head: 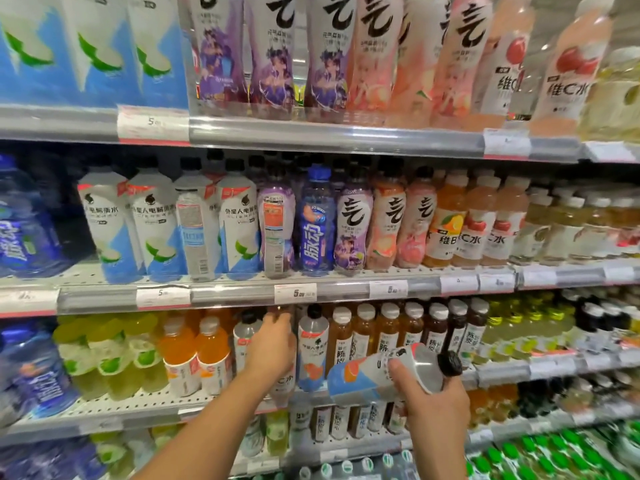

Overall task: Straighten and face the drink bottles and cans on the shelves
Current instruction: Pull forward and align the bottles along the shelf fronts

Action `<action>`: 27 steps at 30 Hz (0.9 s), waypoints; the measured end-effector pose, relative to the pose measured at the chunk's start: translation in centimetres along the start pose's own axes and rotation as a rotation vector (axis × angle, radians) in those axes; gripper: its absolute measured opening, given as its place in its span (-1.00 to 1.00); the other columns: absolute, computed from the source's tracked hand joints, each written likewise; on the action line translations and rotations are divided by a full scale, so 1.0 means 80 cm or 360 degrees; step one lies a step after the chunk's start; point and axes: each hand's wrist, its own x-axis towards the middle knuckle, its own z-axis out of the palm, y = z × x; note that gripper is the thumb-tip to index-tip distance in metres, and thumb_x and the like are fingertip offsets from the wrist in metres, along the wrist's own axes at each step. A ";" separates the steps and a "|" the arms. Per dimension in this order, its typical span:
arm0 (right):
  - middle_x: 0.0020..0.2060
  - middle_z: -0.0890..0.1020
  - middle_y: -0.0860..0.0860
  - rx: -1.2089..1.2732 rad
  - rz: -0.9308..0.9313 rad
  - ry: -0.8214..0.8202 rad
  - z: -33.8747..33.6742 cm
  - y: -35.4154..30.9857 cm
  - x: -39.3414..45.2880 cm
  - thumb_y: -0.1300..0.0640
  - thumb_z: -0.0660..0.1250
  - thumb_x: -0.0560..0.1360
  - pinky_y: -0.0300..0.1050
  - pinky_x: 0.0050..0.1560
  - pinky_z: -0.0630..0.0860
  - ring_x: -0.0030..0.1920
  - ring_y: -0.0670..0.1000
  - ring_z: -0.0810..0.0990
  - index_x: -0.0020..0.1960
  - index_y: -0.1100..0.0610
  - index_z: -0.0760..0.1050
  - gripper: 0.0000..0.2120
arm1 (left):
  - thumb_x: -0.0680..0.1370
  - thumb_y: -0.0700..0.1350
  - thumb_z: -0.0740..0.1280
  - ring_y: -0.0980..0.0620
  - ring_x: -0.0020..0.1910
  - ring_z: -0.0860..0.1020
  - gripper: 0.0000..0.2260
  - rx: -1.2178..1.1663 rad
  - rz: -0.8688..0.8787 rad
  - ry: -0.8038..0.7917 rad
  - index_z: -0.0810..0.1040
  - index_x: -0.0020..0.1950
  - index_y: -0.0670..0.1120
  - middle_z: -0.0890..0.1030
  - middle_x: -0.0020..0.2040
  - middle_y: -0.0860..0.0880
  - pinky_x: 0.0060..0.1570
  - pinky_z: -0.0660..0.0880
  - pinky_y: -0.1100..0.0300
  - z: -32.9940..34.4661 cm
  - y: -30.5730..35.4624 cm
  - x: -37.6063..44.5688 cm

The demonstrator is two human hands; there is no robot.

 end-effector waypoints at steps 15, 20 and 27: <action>-0.15 0.57 -0.07 -0.0122 -0.0126 -0.0327 0.037 -0.007 -0.010 -0.10 0.59 0.38 -0.14 -0.30 0.48 -0.15 0.03 0.62 -0.14 -0.06 0.36 -0.61 | 0.47 -0.01 0.52 0.00 0.11 0.55 -0.65 -0.0418 -0.0170 -0.0015 0.56 0.22 0.04 0.56 0.13 0.07 0.11 0.52 0.07 -0.015 -0.017 -0.051; -0.13 0.62 -0.18 -0.0304 -0.0326 -0.0393 0.055 0.007 -0.018 -0.16 0.59 0.35 0.02 0.03 0.54 -0.07 -0.09 0.61 -0.05 -0.10 0.49 -0.66 | 0.45 -0.01 0.55 0.06 0.07 0.54 -0.67 -0.0755 -0.0257 0.0136 0.54 0.15 0.07 0.56 0.08 0.11 0.07 0.52 0.06 -0.007 -0.051 -0.098; 0.00 0.53 -0.13 -0.0841 -0.0750 -0.0670 0.108 0.039 -0.010 -0.17 0.59 0.33 -0.23 -0.07 0.41 -0.03 -0.12 0.53 0.15 -0.07 0.46 -0.50 | 0.43 0.01 0.57 0.14 0.07 0.53 -0.69 -0.0880 -0.0197 0.0333 0.57 0.10 0.15 0.57 0.08 0.14 0.04 0.48 0.13 -0.030 -0.086 -0.147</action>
